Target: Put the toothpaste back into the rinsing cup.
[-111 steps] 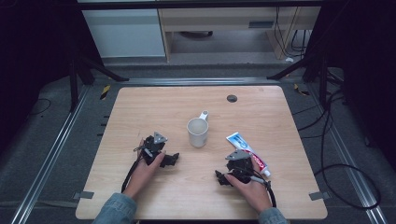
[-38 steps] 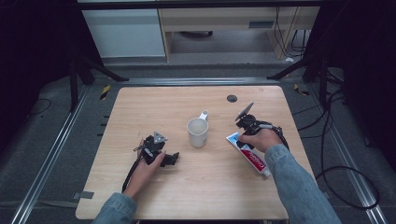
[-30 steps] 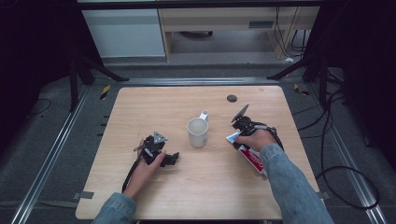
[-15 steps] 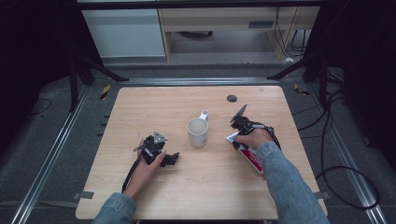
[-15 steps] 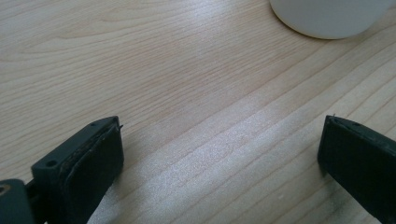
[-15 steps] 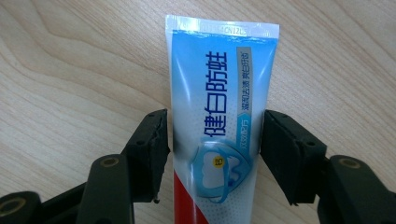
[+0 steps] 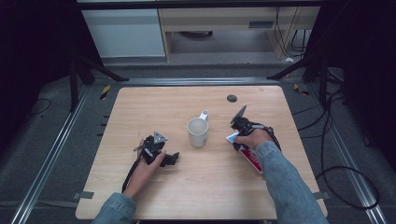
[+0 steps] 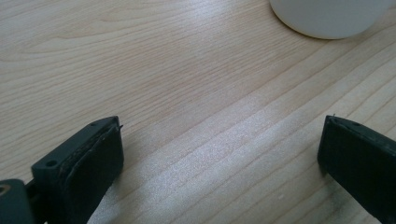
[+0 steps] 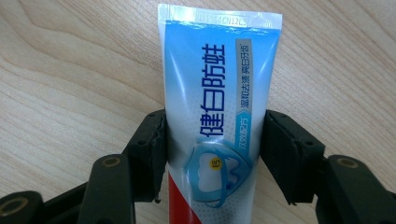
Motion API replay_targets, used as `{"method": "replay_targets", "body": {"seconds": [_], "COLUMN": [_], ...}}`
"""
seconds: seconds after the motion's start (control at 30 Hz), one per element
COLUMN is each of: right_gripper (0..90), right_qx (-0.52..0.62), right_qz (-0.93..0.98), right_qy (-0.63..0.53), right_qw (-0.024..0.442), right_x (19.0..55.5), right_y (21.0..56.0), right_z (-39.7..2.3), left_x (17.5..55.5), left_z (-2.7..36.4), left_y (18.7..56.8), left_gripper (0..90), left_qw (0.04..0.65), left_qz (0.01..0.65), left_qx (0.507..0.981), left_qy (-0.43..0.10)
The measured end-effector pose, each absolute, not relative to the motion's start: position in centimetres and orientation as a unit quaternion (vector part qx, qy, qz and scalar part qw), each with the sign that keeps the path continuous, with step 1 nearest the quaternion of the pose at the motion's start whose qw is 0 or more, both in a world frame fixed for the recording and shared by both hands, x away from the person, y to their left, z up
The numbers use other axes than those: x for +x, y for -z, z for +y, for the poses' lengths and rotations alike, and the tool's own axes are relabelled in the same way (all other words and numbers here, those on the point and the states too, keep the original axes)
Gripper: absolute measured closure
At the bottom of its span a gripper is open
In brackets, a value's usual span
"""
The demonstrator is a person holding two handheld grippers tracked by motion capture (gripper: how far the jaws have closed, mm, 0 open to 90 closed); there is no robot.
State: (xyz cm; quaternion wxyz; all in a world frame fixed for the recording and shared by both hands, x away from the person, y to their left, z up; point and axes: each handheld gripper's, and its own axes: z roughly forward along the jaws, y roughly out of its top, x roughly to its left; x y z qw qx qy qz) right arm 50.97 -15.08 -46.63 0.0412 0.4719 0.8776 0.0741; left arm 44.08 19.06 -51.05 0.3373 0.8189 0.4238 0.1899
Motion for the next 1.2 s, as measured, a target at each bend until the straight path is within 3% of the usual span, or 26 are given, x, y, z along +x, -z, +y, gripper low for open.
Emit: {"method": "replay_targets", "body": {"seconds": [0.73, 1.2], "right_gripper": [46.6, 60.8], "right_qx": [0.434, 0.44], "right_qz": [0.897, 0.893], "right_qy": [-0.071, -0.077], "right_qw": [0.05, 0.061], "right_x": [50.96, 50.36], "right_y": [47.05, 46.71], "right_z": [-15.4, -15.3], "left_x": [44.06, 44.07], "left_z": [19.03, 19.04], "left_y": [51.06, 51.05], "left_gripper": [0.0, 0.0], "left_qw": [0.338, 0.338], "left_qz": [0.425, 0.425], "left_qx": [0.818, 0.818], "left_qy": [-0.19, -0.189]}}
